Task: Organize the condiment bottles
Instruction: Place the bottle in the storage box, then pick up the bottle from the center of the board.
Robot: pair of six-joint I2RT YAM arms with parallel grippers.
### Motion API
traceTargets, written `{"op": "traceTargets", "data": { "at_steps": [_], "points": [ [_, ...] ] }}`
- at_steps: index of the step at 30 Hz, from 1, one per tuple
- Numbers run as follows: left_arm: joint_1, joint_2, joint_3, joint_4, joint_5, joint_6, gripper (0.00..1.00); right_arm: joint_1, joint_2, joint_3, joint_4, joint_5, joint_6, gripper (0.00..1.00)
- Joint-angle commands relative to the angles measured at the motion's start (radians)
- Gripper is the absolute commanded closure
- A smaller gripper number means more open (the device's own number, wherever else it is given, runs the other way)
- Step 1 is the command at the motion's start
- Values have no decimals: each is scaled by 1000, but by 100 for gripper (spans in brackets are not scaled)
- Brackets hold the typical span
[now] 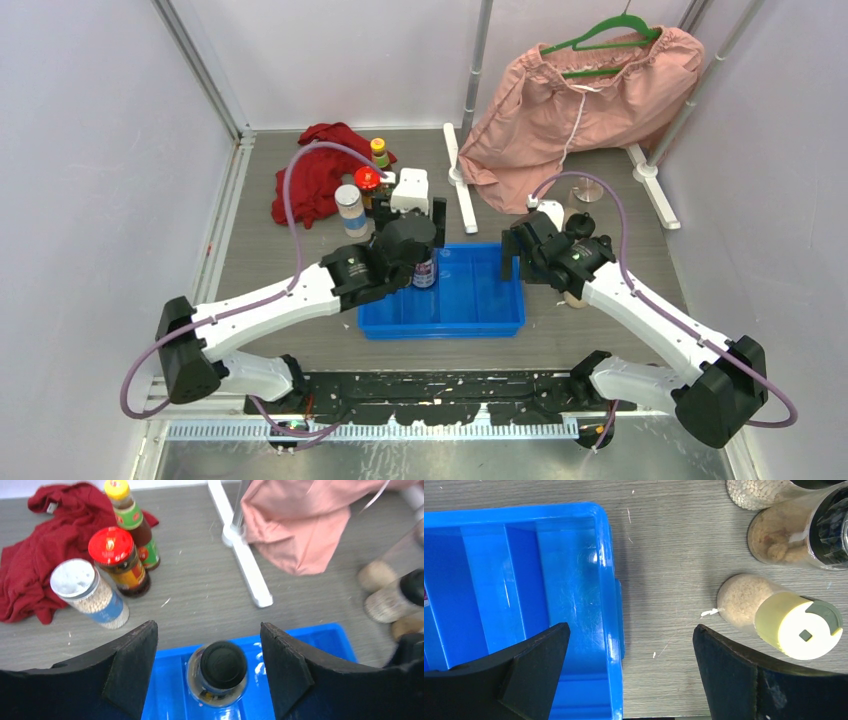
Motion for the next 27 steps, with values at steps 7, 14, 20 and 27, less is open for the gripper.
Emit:
{"op": "traceTargets", "data": {
  "at_steps": [7, 14, 20, 27],
  "points": [
    [3, -101, 241, -94, -6, 176, 20, 3, -55, 85, -30, 22, -4, 0],
    [21, -102, 340, -220, -41, 204, 18, -7, -17, 232, -70, 99, -72, 0],
    [30, -148, 304, -324, -27, 110, 18, -104, 69, 381, -80, 156, -153, 0],
    [32, -216, 207, -352, 13, 67, 18, -463, 184, 524, -88, 0, -176, 0]
  ]
}}
